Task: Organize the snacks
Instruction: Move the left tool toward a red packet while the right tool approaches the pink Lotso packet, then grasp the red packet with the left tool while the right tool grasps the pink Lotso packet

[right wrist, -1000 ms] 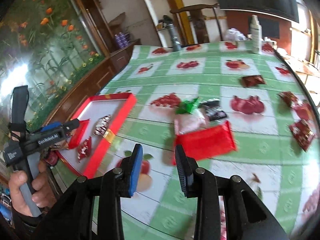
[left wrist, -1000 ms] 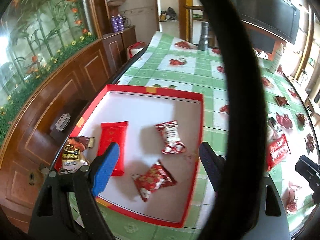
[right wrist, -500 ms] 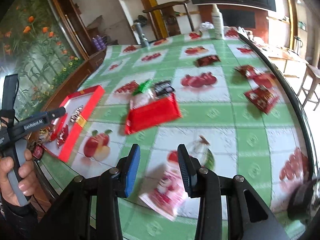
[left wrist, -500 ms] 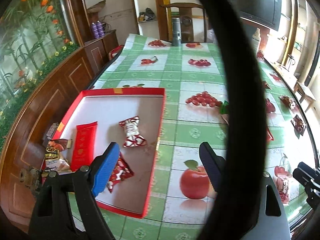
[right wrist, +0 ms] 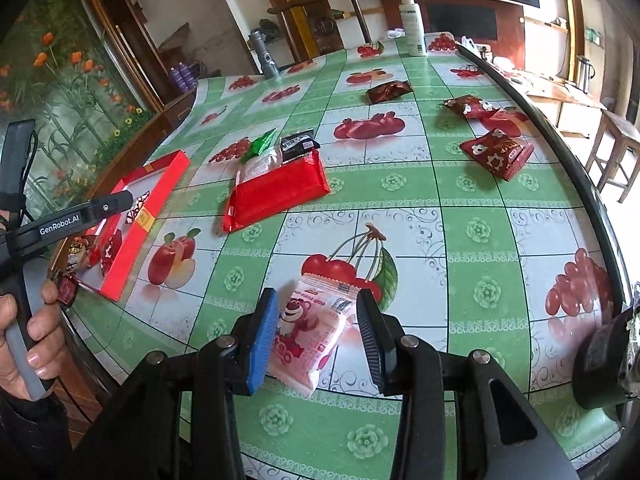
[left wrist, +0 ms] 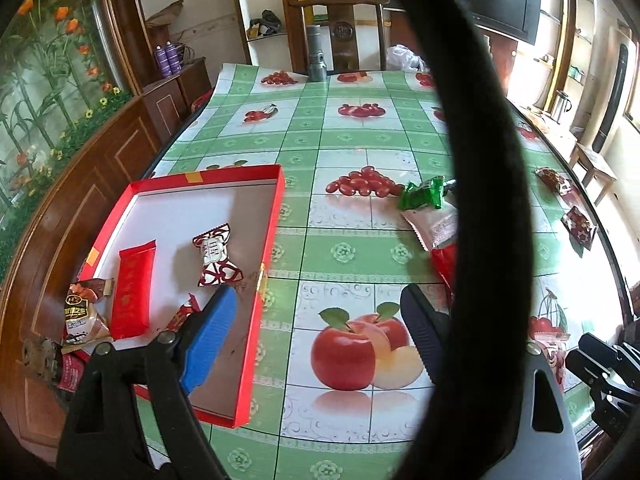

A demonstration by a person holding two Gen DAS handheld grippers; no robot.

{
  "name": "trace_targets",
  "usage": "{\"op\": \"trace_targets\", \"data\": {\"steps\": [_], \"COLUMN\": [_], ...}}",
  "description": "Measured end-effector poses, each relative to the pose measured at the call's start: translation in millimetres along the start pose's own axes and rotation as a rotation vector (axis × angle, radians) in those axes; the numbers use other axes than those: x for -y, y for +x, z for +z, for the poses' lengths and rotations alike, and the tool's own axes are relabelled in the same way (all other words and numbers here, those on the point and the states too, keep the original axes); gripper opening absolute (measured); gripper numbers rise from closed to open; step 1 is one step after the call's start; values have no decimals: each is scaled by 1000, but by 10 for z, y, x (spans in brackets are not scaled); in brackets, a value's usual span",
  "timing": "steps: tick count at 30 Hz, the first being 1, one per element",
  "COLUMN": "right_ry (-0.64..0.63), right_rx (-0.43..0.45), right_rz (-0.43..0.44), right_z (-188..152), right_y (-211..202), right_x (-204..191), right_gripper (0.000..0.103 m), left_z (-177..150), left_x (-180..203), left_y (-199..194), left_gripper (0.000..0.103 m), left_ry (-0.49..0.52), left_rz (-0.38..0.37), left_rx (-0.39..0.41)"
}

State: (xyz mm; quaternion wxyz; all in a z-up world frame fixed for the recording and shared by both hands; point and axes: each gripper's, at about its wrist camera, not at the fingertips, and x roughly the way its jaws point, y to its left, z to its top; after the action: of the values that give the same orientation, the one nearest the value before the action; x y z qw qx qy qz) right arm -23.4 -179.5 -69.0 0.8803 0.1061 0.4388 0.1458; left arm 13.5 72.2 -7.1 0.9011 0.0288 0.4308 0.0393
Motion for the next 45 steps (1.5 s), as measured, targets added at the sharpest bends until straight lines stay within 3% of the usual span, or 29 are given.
{"op": "trace_targets", "data": {"steps": [5,8,18,25,33,37,39,42,45], "right_ry": [-1,-3,-13,-19,-31,-67,-77,-75,-66], "right_rx": [0,-9,-36,-89,-93,-83,-77,-69,-66], "right_rz": [-3,-13,-27,-48,-76,-116,-137,-154,-146], "right_z": [-4,-14,-112,-139,-78,-72,-54,-33,-16], "right_y": [2,5,-7,186,298,300,297,275,261], "right_x": [-8,-20,-63,-170,-171,-127,-67,7,72], "right_gripper": [42,48,54,61,61,61,59,43,40], "left_z": [-10,-13,104,207,246,272,281,265,217], "left_x": [42,129,673,1071,1505,1581,1556,1497,1470], "left_y": [13,41,268,633,935,968,971,934,880], "left_gripper": [87,87,87,87,87,87,74,54,48], "left_ry": [4,36,245,387,555,572,553,519,511], "left_rz": [-20,-39,-139,-156,-201,-250,-287,-318,-304], "left_rx": [-11,-22,-49,-100,-160,-168,-177,-188,-180]}}
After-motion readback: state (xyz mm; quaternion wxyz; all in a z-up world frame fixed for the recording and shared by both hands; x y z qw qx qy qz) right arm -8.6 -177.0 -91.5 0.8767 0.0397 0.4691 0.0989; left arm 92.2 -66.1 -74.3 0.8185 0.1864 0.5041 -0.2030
